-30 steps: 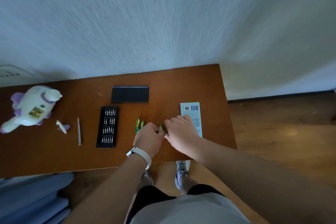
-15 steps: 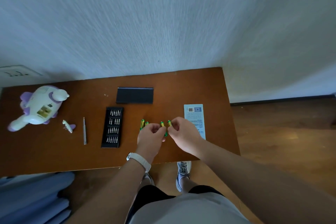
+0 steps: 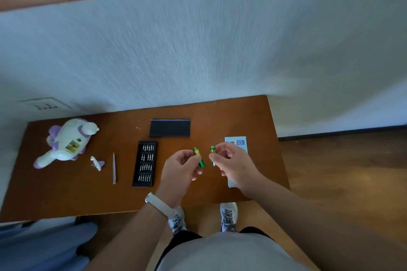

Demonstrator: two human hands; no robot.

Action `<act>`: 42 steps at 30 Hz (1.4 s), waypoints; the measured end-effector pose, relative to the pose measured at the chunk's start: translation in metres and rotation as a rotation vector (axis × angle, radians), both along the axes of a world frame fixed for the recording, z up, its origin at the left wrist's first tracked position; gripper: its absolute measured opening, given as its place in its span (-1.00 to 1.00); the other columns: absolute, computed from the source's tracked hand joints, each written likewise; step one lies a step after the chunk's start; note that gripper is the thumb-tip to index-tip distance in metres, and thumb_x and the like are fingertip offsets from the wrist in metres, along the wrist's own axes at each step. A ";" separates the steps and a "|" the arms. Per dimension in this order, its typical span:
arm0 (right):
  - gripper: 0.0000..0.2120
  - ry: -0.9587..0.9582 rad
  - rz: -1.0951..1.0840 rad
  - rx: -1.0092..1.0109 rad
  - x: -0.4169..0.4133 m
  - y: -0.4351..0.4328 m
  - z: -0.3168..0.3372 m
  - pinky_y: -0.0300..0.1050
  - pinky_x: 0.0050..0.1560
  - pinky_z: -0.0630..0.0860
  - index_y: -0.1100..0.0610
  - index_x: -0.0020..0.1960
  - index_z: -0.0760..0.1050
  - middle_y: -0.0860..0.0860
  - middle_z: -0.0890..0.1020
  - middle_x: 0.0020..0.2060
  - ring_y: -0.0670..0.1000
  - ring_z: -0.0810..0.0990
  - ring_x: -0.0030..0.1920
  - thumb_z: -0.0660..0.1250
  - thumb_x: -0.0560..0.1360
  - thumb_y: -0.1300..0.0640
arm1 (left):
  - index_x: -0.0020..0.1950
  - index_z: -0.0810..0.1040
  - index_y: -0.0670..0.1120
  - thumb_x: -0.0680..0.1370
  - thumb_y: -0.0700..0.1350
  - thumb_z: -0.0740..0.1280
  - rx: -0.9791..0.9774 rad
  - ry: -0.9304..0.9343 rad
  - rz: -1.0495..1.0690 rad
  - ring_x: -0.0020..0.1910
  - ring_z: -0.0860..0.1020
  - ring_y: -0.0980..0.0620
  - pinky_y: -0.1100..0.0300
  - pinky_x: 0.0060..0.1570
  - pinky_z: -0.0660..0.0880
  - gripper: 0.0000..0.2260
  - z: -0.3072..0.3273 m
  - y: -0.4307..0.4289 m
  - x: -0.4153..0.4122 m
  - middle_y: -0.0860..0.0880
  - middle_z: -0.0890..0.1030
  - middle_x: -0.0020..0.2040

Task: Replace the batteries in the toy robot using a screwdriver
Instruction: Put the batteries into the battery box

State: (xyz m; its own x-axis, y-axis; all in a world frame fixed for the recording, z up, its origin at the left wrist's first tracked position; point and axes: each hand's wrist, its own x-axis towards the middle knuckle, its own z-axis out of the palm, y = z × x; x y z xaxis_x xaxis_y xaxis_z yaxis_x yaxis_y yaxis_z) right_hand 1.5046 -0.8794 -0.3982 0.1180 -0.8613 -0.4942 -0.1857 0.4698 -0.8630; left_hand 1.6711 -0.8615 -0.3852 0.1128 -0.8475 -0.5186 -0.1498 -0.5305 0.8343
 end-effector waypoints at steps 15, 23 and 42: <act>-0.90 -0.144 -0.018 -0.077 0.026 -0.011 0.045 -0.37 -0.15 0.57 -0.19 0.02 0.55 -0.32 0.66 -0.10 -0.27 0.64 -0.01 0.36 0.56 0.01 | 0.02 0.65 -0.02 0.61 -0.07 0.37 -0.149 0.025 -0.060 -0.34 0.60 0.09 0.32 -0.38 0.50 -0.92 0.056 -0.010 0.017 -0.04 0.70 -0.24; -0.93 -0.138 0.077 -0.054 0.031 -0.020 0.057 -0.30 -0.16 0.60 -0.08 0.02 0.58 -0.18 0.71 -0.17 -0.14 0.70 -0.10 0.40 0.55 0.06 | 0.02 0.68 0.00 0.58 -0.08 0.41 -0.158 0.053 -0.043 -0.30 0.66 0.10 0.35 -0.37 0.51 -0.93 0.064 -0.012 0.027 -0.03 0.73 -0.20; -0.91 -0.102 0.433 0.007 0.104 -0.035 0.052 -0.23 -0.13 0.62 -0.13 -0.10 0.66 0.01 0.72 -0.17 -0.04 0.70 -0.17 0.40 0.53 0.03 | -0.01 0.71 -0.04 0.61 -0.13 0.38 0.013 0.189 0.111 -0.26 0.64 0.03 0.25 -0.26 0.58 -0.89 0.049 -0.002 0.105 -0.13 0.71 -0.18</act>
